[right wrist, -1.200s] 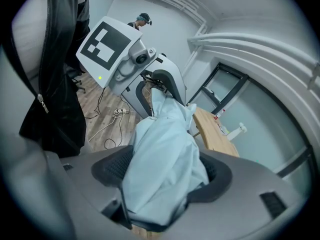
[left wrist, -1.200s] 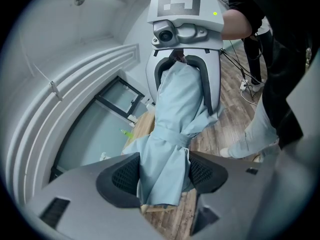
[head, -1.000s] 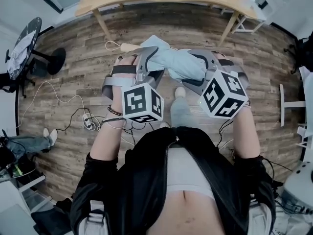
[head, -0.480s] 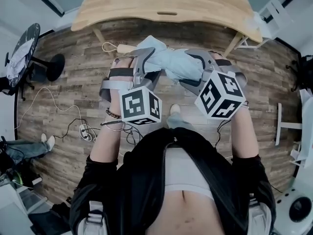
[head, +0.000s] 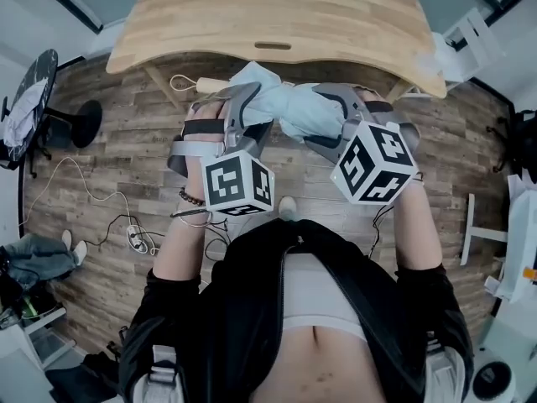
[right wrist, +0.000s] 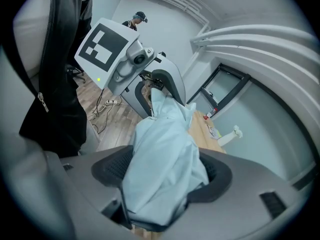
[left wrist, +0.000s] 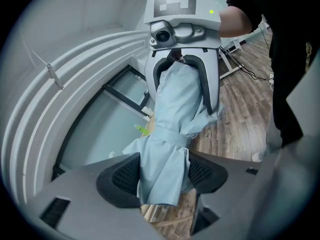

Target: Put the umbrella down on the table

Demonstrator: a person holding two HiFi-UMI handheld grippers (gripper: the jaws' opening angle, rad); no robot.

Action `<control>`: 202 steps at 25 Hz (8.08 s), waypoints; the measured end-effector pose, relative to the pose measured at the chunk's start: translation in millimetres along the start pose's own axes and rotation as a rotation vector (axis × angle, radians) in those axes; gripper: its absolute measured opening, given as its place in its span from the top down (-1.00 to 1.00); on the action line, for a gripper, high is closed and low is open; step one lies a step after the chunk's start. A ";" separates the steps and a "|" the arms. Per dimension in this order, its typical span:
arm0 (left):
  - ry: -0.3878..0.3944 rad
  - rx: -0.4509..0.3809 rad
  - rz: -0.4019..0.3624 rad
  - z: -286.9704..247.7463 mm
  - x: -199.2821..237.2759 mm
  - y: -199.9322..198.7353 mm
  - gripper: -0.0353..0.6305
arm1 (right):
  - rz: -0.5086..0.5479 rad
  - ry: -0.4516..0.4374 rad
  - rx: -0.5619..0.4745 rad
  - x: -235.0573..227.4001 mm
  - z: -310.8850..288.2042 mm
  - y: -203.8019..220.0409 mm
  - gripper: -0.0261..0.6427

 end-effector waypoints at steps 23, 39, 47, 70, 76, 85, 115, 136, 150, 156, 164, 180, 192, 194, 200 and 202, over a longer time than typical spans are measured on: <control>0.018 0.039 0.016 -59.8 27.4 7.7 0.06 | 0.000 -0.038 -0.028 -53.8 -33.3 30.8 -0.13; 0.013 -0.010 -0.014 -158.7 108.4 50.0 0.06 | -0.014 0.011 -0.009 -162.2 -100.4 46.9 -0.13; 0.028 -0.042 -0.033 -215.0 175.1 74.6 0.06 | -0.039 0.028 0.005 -241.1 -136.1 46.8 -0.13; 0.063 -0.076 -0.054 -319.6 264.7 116.6 0.06 | -0.087 0.033 0.028 -360.9 -205.7 63.6 -0.13; 0.059 -0.070 -0.046 -331.8 273.4 112.4 0.06 | -0.077 0.030 0.031 -375.6 -206.5 70.5 -0.13; 0.045 -0.037 -0.013 -346.5 274.8 103.2 0.06 | -0.042 -0.008 0.020 -390.2 -206.7 86.5 -0.13; 0.140 0.068 0.045 -401.9 232.1 129.8 0.06 | -0.053 -0.143 -0.001 -381.2 -269.1 133.0 -0.13; 0.235 0.140 0.086 -437.2 200.6 152.1 0.06 | -0.090 -0.243 -0.007 -369.6 -313.9 160.8 -0.13; 0.310 0.194 0.093 -455.8 175.6 166.7 0.07 | -0.150 -0.318 -0.032 -355.6 -345.5 179.9 -0.13; 0.331 0.189 0.100 -462.6 163.5 169.2 0.07 | -0.167 -0.334 -0.028 -346.8 -354.5 188.9 -0.13; 0.358 0.204 0.117 -469.0 149.9 174.6 0.07 | -0.177 -0.361 -0.012 -337.2 -364.8 195.3 -0.13; 0.398 0.216 0.146 -476.7 130.3 184.9 0.07 | -0.191 -0.396 0.017 -323.1 -383.1 205.0 -0.13; 0.395 0.224 0.173 -477.8 128.9 189.9 0.03 | -0.217 -0.368 0.010 -319.1 -386.8 210.5 -0.13; 0.391 0.223 0.180 -474.1 129.9 190.6 0.03 | -0.217 -0.350 0.013 -317.6 -385.4 210.0 -0.13; 0.348 0.220 0.184 -461.8 136.3 192.5 0.03 | -0.249 -0.287 0.004 -320.2 -373.2 208.8 -0.13; 0.331 0.211 0.211 -454.6 142.4 191.6 0.03 | -0.260 -0.259 -0.001 -322.6 -367.3 208.8 -0.13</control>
Point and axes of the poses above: the fingertips, and each gripper's own axes: z backward along the fingers, x to its left, y out of its underside, the point moved 7 cm from there along z, backward along the fingers, and after that the axes turned 2 degrees about -x, right-handed, at the moved point
